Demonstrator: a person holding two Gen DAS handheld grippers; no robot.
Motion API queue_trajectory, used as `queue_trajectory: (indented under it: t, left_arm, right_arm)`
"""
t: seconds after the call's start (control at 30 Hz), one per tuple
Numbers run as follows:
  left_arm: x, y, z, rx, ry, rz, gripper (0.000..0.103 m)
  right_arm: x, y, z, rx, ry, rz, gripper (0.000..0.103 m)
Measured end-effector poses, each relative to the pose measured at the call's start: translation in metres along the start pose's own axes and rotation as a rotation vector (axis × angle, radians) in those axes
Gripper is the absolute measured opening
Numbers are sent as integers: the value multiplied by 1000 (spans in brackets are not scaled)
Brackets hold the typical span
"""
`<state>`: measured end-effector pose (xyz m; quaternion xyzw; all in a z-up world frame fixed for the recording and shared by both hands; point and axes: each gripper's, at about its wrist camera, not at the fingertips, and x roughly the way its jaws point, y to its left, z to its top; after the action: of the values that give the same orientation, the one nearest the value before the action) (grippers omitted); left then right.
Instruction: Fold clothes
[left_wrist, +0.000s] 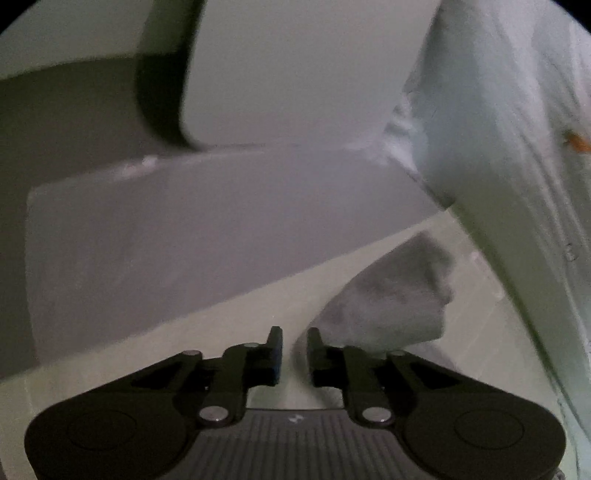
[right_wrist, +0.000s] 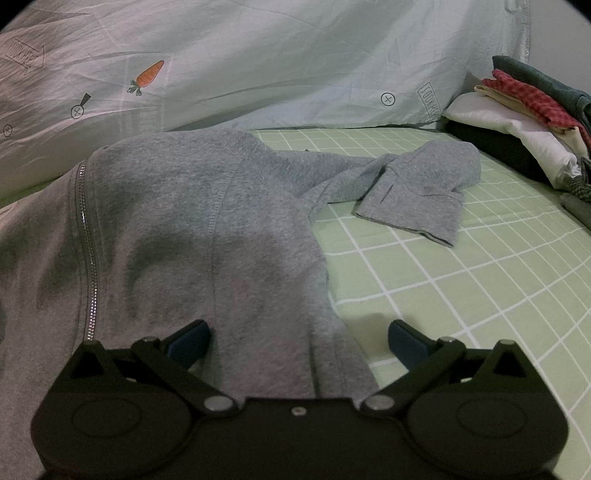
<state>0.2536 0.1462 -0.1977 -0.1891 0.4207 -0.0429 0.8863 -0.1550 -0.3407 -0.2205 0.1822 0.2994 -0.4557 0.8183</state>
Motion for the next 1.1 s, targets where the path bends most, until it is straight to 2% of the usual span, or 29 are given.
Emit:
queue_trajectory:
  t: [0.1, 0.23, 0.3, 0.4, 0.53, 0.6, 0.67, 0.7, 0.73, 0.77, 0.93, 1.1]
  left_arm:
    - [7, -13, 11, 38, -22, -3, 27]
    - [35, -25, 23, 37, 25, 36, 30]
    - [49, -28, 25, 37, 55, 24, 30]
    - [65, -37, 23, 57, 86, 2, 37]
    - [80, -52, 18, 75, 78, -19, 52]
    - [86, -56, 16, 66, 84, -22, 54]
    - [88, -60, 16, 75, 71, -17, 48]
    - [88, -61, 16, 79, 66, -18, 40]
    - [86, -63, 15, 89, 60, -19, 15]
    - [84, -67, 15, 105, 53, -16, 10]
    - [57, -90, 8, 233, -29, -26, 5]
    - [23, -133, -15, 434, -54, -172, 5]
  right_arm:
    - [0, 0, 0, 0, 0, -1, 103]
    - [0, 0, 0, 0, 0, -2, 103]
    - [0, 0, 0, -1, 0, -1, 103]
    - [0, 0, 0, -1, 0, -1, 103]
    - [0, 0, 0, 0, 0, -2, 103]
    - [0, 0, 0, 0, 0, -2, 103]
    - [0, 1, 0, 1, 0, -2, 103]
    - [0, 1, 0, 1, 0, -3, 103]
    - [0, 1, 0, 1, 0, -3, 103]
    - [0, 1, 0, 1, 0, -4, 103]
    - [-1, 1, -1, 2, -1, -4, 103]
    - [0, 1, -1, 3, -1, -5, 103]
